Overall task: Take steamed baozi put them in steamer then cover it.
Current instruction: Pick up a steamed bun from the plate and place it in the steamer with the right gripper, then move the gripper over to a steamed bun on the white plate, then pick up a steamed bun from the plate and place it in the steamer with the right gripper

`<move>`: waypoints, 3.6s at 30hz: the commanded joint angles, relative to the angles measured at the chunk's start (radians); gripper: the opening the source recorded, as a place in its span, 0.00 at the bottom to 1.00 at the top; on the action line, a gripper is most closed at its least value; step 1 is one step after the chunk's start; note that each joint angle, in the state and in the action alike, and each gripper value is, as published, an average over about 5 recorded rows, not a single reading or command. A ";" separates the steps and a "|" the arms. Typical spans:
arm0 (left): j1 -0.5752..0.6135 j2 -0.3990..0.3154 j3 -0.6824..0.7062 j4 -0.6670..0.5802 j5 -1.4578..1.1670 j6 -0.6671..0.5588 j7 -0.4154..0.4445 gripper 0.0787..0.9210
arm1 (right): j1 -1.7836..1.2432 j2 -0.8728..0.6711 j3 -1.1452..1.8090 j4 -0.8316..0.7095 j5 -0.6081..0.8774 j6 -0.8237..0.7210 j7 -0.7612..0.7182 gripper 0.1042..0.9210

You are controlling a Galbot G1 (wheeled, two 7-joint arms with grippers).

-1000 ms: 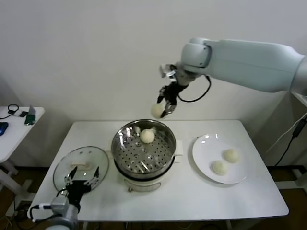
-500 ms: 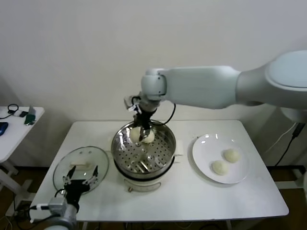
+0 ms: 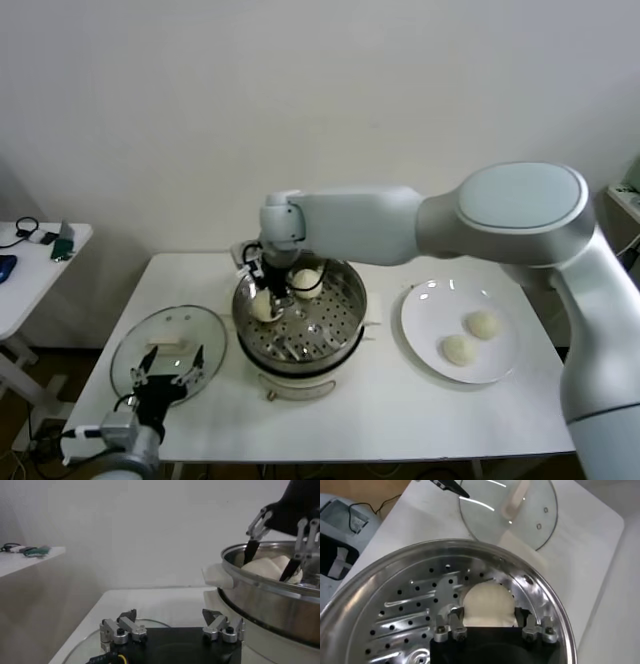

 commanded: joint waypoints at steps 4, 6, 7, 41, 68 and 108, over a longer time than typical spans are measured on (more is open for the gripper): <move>0.003 0.003 -0.002 -0.007 -0.003 0.002 0.000 0.88 | 0.015 -0.031 0.016 0.011 -0.041 0.015 -0.014 0.87; 0.005 0.003 -0.001 -0.009 -0.003 0.003 0.000 0.88 | 0.075 -0.075 0.008 0.046 -0.029 0.035 -0.042 0.88; 0.006 0.002 -0.001 -0.010 -0.003 0.003 0.000 0.88 | 0.111 -0.101 0.000 0.064 -0.021 0.048 -0.063 0.88; -0.002 0.001 0.003 0.000 0.016 0.012 0.007 0.88 | -0.115 -0.916 -0.026 0.224 -0.394 0.125 -0.128 0.88; 0.004 -0.006 0.005 0.017 0.037 0.009 0.003 0.88 | -0.284 -0.826 0.108 0.143 -0.423 0.095 -0.096 0.88; 0.005 -0.005 0.007 0.022 0.040 0.006 -0.001 0.88 | 0.091 -0.754 0.017 0.153 -0.415 0.284 -0.207 0.71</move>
